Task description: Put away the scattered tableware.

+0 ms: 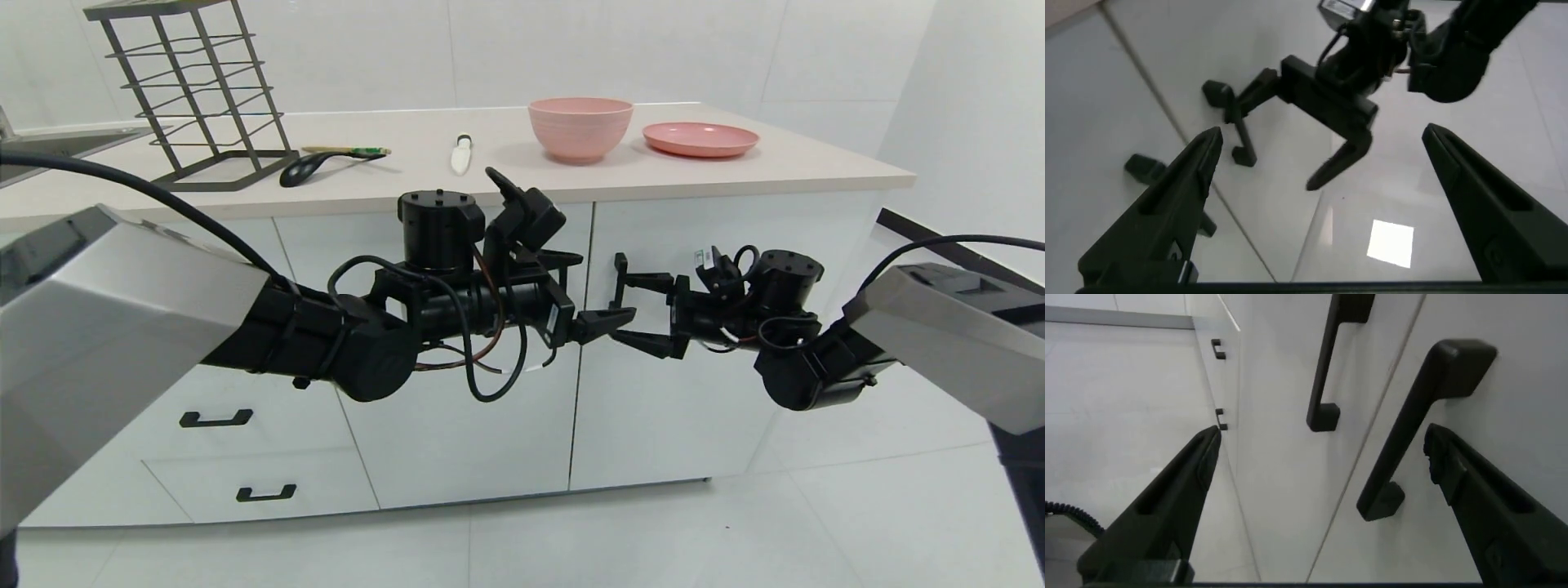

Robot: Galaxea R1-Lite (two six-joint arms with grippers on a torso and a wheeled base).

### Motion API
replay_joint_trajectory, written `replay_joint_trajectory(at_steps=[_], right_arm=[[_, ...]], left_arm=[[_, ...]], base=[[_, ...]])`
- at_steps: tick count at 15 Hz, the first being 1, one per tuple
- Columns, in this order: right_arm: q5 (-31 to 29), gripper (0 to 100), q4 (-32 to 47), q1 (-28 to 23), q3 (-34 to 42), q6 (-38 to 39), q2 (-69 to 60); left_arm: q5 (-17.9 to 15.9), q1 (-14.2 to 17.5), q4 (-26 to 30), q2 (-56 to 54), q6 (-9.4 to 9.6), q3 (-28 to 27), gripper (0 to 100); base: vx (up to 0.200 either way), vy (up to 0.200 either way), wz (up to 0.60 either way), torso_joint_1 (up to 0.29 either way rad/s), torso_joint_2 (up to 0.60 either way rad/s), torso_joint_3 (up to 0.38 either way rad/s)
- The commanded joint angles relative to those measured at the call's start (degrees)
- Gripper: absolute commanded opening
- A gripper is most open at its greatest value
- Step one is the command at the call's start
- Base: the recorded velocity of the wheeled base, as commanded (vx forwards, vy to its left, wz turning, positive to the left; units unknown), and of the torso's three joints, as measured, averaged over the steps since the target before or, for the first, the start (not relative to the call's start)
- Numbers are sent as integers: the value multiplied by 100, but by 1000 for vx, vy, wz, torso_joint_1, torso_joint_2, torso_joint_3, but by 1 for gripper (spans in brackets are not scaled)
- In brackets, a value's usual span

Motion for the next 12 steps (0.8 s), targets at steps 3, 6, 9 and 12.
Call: replay_joint_trajectory(at_steps=[3, 6, 9, 12], right_arm=[[416, 100, -13, 94, -70, -6, 188], [539, 100, -171, 208, 44, 12, 118], [846, 100, -303, 278, 879, 3, -480], [1084, 100, -1129, 226, 2584, 3, -1306]], left_arm=[[166, 45, -229, 136, -185, -157, 100], [166, 45, -291, 268, -202, -324, 100], [210, 36, -282, 355, -202, -474, 100], [210, -43, -291, 716, -202, -948, 100]], base=[[0, 0, 0, 0, 0, 0], [0, 0, 0, 0, 0, 0], [0, 0, 0, 0, 0, 0], [0, 0, 0, 0, 0, 0]])
